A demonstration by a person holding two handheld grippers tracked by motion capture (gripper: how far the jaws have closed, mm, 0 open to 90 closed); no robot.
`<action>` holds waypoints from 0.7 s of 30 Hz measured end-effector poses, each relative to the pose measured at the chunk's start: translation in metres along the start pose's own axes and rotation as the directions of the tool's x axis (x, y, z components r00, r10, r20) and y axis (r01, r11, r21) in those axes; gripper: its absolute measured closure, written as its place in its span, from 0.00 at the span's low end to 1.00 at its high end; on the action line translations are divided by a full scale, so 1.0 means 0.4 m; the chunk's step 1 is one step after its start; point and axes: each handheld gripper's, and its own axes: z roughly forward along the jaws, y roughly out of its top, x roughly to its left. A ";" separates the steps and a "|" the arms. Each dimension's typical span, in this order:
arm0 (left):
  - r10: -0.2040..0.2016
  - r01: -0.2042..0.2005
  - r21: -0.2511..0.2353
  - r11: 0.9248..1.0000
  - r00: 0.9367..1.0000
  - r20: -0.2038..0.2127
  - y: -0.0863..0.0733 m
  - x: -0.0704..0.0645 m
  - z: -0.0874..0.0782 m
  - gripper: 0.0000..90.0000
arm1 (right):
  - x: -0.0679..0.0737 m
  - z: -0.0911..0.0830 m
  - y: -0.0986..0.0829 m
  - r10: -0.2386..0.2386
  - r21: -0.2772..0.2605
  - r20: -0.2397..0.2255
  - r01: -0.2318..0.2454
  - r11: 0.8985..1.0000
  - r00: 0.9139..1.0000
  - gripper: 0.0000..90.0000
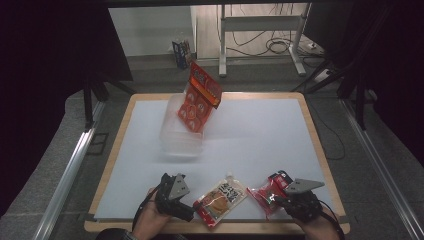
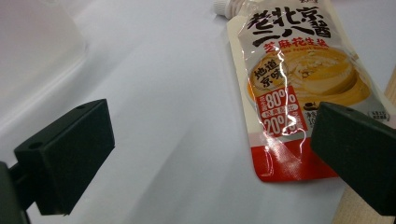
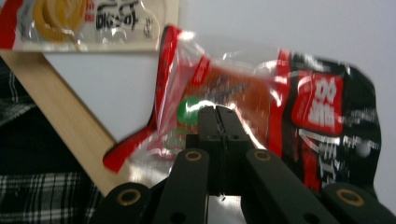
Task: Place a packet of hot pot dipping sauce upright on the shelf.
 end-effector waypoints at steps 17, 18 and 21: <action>-0.001 0.001 0.002 1.000 1.000 -0.003 0.002 0.000 0.003 0.00 | 0.004 0.032 -0.006 -0.013 0.016 0.007 0.013 1.000 1.000 0.99; -0.001 0.001 0.003 1.000 1.000 -0.003 0.003 0.000 0.003 0.00 | 0.002 0.037 -0.001 -0.017 0.014 0.008 0.016 1.000 1.000 0.99; -0.002 0.002 0.003 1.000 1.000 -0.003 0.004 0.002 0.004 0.00 | -0.001 0.053 0.018 -0.027 0.011 0.017 0.027 1.000 0.999 0.99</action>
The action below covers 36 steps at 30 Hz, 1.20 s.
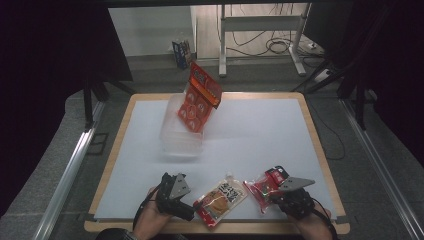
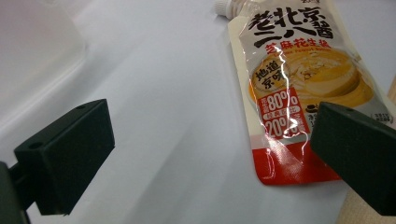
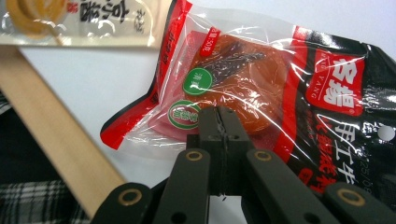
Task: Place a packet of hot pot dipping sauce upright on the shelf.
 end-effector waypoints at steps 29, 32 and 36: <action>-0.106 0.108 -0.011 0.994 0.987 0.117 0.048 0.013 0.005 0.08 | -0.051 0.065 0.114 -0.047 -0.038 0.014 0.048 0.998 0.999 0.88; -0.098 0.104 -0.033 0.994 0.986 0.133 0.069 0.007 0.012 0.16 | -0.058 0.055 0.108 -0.027 -0.051 0.031 0.028 0.998 0.999 0.78; -0.084 0.094 -0.055 0.994 0.983 0.162 0.094 0.002 0.026 0.27 | -0.073 0.044 0.102 -0.005 -0.066 0.046 0.008 0.998 0.999 0.68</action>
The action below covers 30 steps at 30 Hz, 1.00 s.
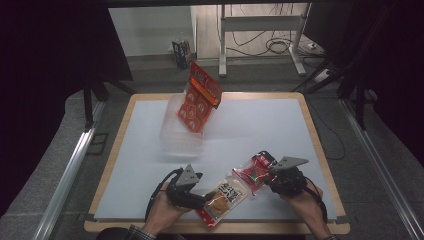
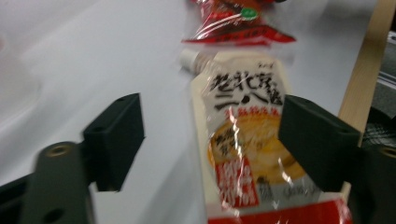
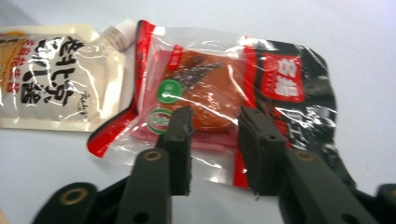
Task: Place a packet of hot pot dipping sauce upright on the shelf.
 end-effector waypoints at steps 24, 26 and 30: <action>0.103 -0.106 0.009 0.994 0.983 0.154 0.154 -0.024 0.206 0.95 | -0.087 -0.050 -0.041 0.107 -0.082 0.121 -0.098 0.992 0.987 0.18; 0.101 -0.104 0.013 0.994 0.983 0.151 0.160 -0.021 0.224 0.96 | -0.090 -0.053 -0.043 0.108 -0.086 0.123 -0.097 0.992 0.987 0.17; 0.106 -0.114 0.044 0.993 0.984 0.144 0.171 -0.020 0.257 0.96 | -0.094 -0.055 -0.047 0.107 -0.090 0.131 -0.095 0.991 0.986 0.16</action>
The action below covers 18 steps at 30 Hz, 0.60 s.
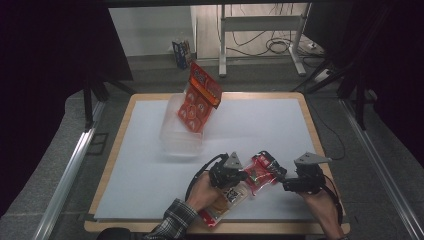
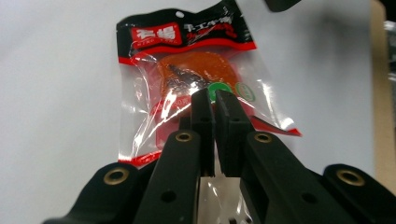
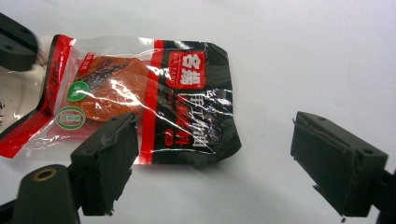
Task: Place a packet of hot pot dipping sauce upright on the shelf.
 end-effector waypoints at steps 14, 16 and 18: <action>-0.011 0.012 0.131 0.991 1.000 -0.005 -0.009 0.016 0.031 0.99 | 0.005 -0.003 -0.002 0.008 0.002 0.002 -0.008 1.000 1.000 0.06; -0.006 0.007 0.144 0.990 1.000 -0.006 -0.008 0.016 0.032 1.00 | 0.005 0.000 -0.003 0.018 0.009 -0.012 -0.018 1.000 1.000 0.05; -0.006 0.007 0.152 0.988 1.000 -0.009 -0.009 0.015 0.034 1.00 | 0.005 0.004 -0.006 0.030 0.020 -0.031 -0.029 0.999 0.999 0.04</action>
